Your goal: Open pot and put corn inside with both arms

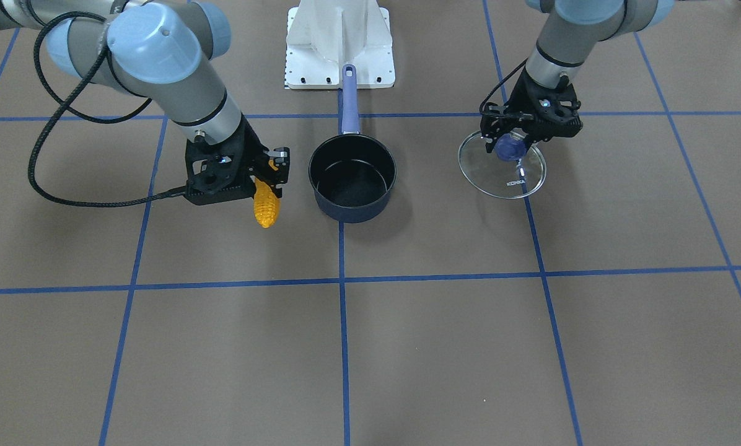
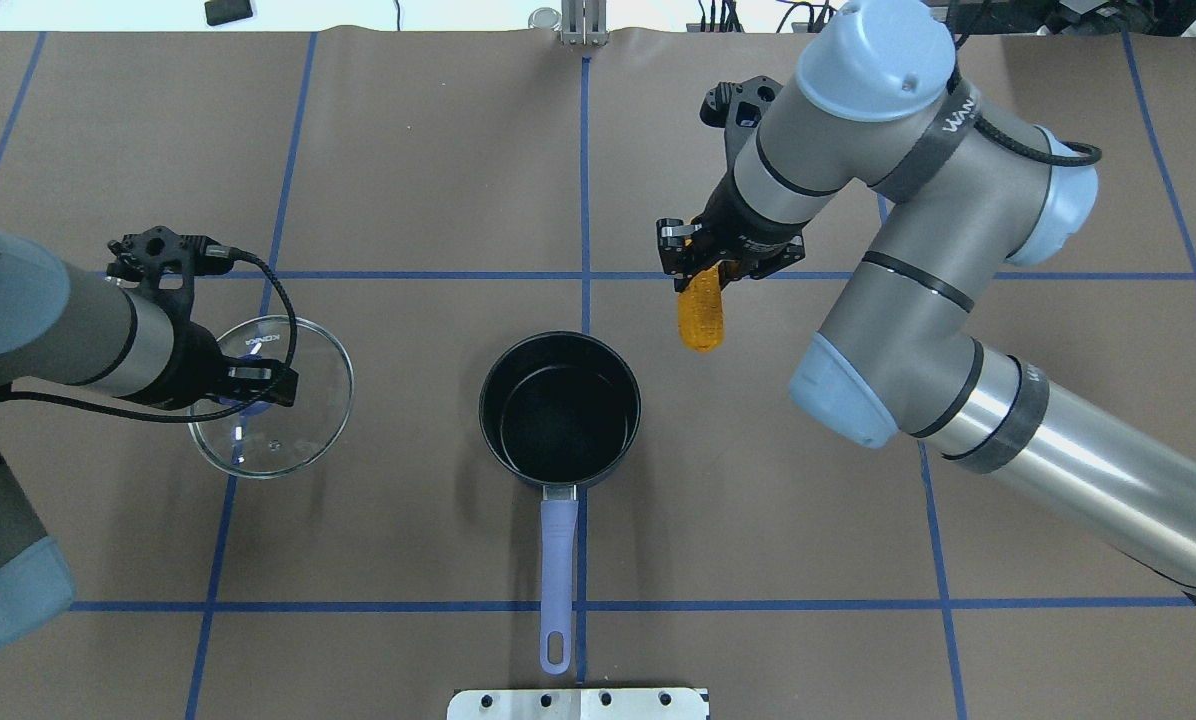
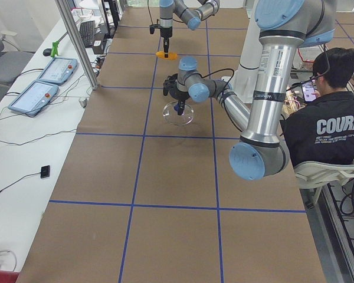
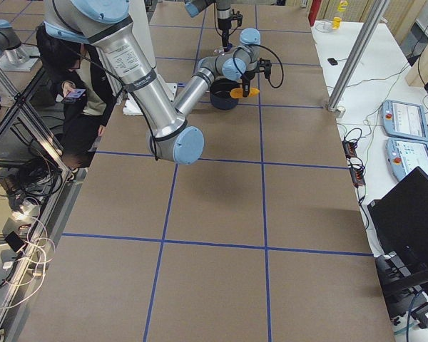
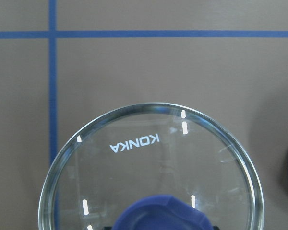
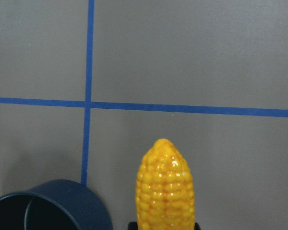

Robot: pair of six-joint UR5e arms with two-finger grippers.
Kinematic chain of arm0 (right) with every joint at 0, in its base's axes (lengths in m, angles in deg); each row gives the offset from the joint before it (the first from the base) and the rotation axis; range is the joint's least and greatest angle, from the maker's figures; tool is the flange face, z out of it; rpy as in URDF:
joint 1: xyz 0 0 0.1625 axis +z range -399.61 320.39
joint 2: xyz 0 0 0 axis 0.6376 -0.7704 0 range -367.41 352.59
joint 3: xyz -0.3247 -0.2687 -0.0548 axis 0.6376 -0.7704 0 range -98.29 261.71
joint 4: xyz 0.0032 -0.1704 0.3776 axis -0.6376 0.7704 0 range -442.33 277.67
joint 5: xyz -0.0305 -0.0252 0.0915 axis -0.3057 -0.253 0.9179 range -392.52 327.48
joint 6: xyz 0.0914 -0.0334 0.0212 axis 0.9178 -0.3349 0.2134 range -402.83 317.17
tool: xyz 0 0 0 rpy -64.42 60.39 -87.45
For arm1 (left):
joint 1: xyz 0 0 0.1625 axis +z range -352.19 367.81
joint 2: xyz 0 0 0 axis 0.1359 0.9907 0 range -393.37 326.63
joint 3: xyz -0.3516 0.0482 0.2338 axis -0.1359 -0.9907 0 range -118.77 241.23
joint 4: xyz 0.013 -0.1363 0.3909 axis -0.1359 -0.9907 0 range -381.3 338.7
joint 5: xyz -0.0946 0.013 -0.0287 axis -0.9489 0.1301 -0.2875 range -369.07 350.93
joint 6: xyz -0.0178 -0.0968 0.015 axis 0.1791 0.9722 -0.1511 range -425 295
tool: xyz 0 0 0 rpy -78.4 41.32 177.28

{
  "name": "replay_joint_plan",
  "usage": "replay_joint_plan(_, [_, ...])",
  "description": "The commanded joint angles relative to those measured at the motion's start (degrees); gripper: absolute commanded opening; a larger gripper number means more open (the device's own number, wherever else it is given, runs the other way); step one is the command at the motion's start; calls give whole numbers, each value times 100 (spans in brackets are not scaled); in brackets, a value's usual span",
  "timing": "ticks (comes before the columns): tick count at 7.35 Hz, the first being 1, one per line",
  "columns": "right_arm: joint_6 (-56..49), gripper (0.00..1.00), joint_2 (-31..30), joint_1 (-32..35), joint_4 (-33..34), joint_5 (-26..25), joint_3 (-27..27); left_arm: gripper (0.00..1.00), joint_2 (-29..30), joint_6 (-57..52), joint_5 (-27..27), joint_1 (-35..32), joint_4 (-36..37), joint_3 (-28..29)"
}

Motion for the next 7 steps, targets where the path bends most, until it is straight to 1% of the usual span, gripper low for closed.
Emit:
replay_joint_plan(1, [456,13,479,-454,217,-399,-100,41,-552,-479,-233,-312,-501,121])
replay_joint_plan(2, [624,13,629,-604,218,-488,-196,41,-798,-524,-233,-322,-869,236])
replay_joint_plan(3, [669,13,900,-753,209,-698,-519,41,-1087,-612,-233,-366,-1282,298])
replay_joint_plan(4, [783,13,1190,-885,200,-848,-871,41,-1221,-673,-251,-410,-1390,298])
replay_joint_plan(6, [889,13,1263,-1140,174,-1041,-962,41,-1248,-752,-592,-637,-1400,290])
replay_joint_plan(7, [915,13,1228,-1272,165,-1112,-971,41,-1370,-927,-646,-734,-1400,281])
